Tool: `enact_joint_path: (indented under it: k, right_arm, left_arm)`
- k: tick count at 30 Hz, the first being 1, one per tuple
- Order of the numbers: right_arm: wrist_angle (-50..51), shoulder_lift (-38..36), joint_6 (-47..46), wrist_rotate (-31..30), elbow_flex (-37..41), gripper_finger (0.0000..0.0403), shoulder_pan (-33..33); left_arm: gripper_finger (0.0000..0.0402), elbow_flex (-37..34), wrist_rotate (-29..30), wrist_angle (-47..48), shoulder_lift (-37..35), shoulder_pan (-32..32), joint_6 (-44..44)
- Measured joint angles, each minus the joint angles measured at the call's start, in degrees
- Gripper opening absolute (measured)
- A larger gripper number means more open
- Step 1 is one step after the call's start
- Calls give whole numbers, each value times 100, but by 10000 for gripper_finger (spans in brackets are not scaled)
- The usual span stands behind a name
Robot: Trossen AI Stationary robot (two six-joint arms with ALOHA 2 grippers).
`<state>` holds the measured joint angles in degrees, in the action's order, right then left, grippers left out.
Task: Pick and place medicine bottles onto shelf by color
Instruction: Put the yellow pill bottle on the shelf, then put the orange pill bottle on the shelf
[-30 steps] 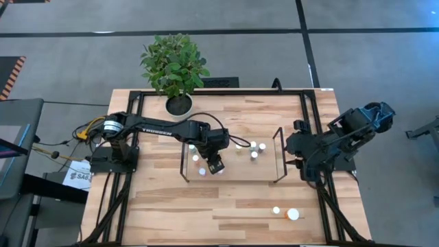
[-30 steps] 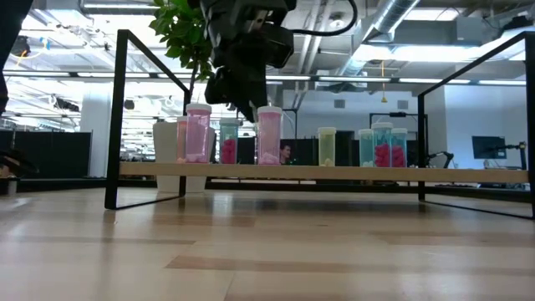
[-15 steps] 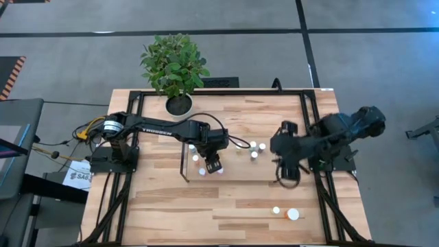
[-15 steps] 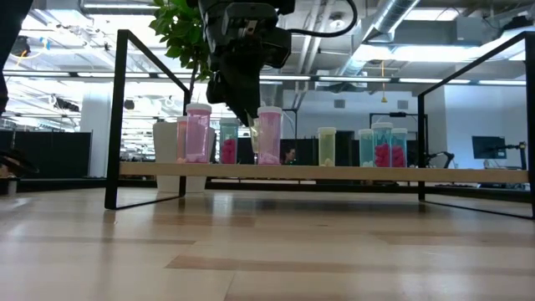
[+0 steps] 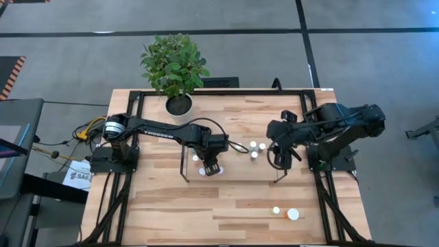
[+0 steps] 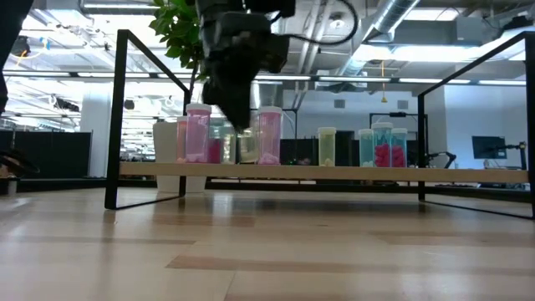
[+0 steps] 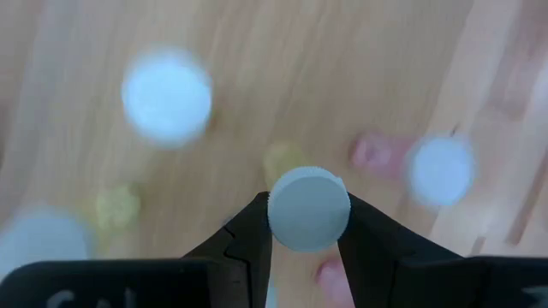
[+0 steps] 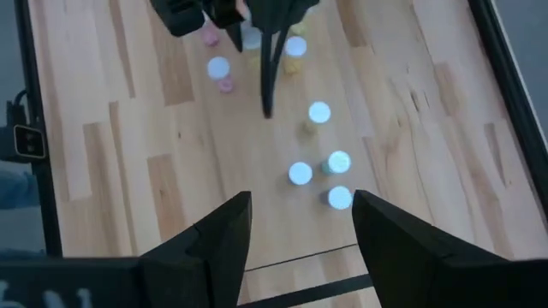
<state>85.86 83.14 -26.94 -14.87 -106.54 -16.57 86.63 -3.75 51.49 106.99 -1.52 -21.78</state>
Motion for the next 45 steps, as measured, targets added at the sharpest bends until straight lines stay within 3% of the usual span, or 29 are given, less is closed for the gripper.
enact_joint_path:
  k: [13,30,36,45]
  right_arm:
    - [-285,248,0,2,0,225,356]
    - [-789,246,0,2,0,225,522]
    - [-961,246,0,2,0,225,522]
    - [-1290,246,0,2,0,225,522]
  left_arm:
    - [99,125,11,264,204,-9,175]
    - [136,150,-31,357,204,-7,-110]
    - [144,445,4,686,204,-7,-177]
    - [145,1462,577,1329,200,-7,-183]
